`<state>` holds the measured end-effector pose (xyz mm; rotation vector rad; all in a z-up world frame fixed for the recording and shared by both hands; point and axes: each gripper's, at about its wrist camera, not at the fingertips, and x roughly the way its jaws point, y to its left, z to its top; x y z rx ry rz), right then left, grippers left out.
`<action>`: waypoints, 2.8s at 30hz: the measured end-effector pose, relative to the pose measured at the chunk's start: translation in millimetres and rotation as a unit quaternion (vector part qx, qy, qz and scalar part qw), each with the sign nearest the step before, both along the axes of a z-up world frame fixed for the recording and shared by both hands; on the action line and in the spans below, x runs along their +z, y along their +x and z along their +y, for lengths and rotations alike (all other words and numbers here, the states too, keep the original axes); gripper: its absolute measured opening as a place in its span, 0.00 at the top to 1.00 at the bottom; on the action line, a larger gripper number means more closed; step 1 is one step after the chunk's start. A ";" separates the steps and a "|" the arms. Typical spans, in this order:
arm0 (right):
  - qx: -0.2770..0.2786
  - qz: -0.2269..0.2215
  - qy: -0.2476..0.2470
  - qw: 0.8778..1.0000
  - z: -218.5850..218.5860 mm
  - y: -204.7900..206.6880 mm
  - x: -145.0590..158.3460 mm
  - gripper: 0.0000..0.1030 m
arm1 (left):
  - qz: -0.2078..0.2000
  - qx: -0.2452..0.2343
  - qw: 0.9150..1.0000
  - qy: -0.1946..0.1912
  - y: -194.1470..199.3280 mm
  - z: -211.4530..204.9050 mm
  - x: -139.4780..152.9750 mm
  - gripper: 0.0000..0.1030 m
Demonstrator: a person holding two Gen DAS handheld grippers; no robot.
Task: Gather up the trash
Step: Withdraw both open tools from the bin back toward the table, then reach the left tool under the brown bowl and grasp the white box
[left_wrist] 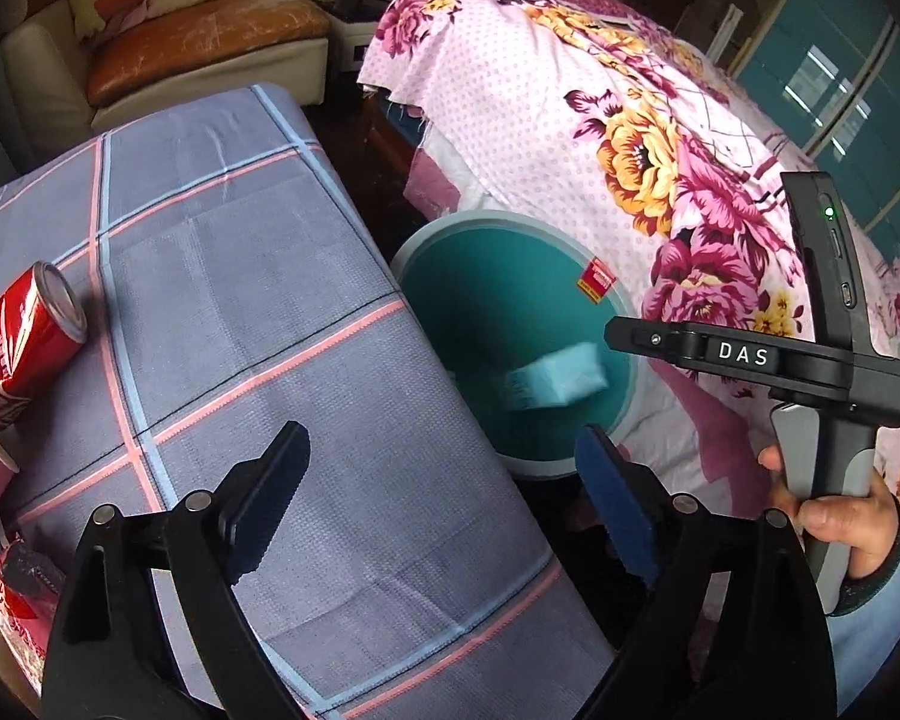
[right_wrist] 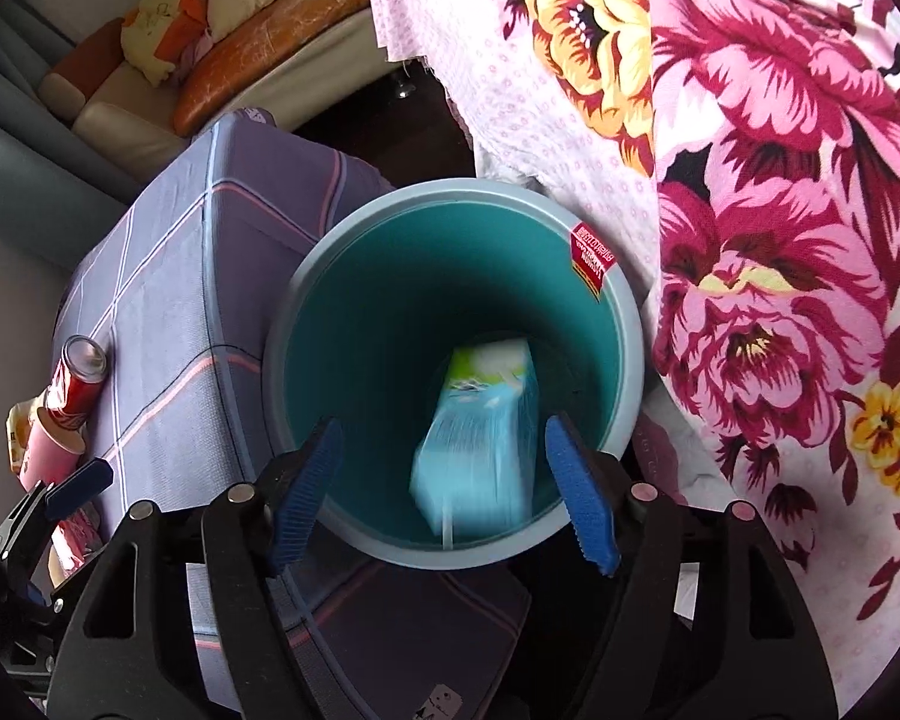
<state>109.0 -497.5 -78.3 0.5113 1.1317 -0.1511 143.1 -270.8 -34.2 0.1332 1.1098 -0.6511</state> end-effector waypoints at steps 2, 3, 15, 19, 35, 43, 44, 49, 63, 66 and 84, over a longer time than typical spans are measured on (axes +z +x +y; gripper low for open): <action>-0.002 0.001 -0.003 1.000 2.1 -3.4 4.8 0.28 | 0.000 0.003 1.000 -0.002 -2.3 6.5 1.8 0.12; -0.003 0.002 -0.005 1.000 3.0 -5.2 7.0 0.27 | -0.001 0.005 1.000 -0.003 -3.7 10.0 2.8 0.12; 0.017 0.002 -0.026 1.000 41.8 -34.5 37.1 0.19 | -0.015 0.035 0.999 -0.011 -27.9 65.2 24.3 0.12; 0.038 -0.005 -0.026 0.999 68.4 -41.6 50.2 0.19 | -0.026 0.047 0.998 -0.012 -41.1 89.1 32.0 0.12; 0.133 -0.019 -0.038 0.990 191.5 -42.4 82.2 0.18 | -0.049 0.116 0.992 0.001 -71.6 223.8 44.9 0.11; 0.175 -0.001 -0.040 0.984 247.4 -34.7 74.1 0.18 | -0.039 0.175 0.983 0.026 -71.3 307.6 25.0 0.11; 0.180 0.002 -0.040 0.983 254.2 -33.1 71.9 0.18 | -0.034 0.182 0.982 0.028 -70.7 315.9 21.0 0.11; 0.199 0.014 -0.042 0.979 281.7 -27.4 64.5 0.18 | -0.018 0.197 0.980 0.037 -68.9 343.5 2.7 0.11; 0.239 0.030 -0.057 0.969 327.9 -11.9 59.7 0.18 | -0.021 0.211 0.977 0.034 -89.1 412.6 -17.9 0.11; 0.247 0.033 -0.057 0.967 338.0 -10.2 57.2 0.18 | 0.000 0.195 0.981 0.005 -87.2 411.1 -19.3 0.11; 0.236 0.035 -0.043 0.970 331.3 -2.2 47.3 0.18 | -0.043 0.150 0.988 0.008 -65.1 343.1 -12.3 0.49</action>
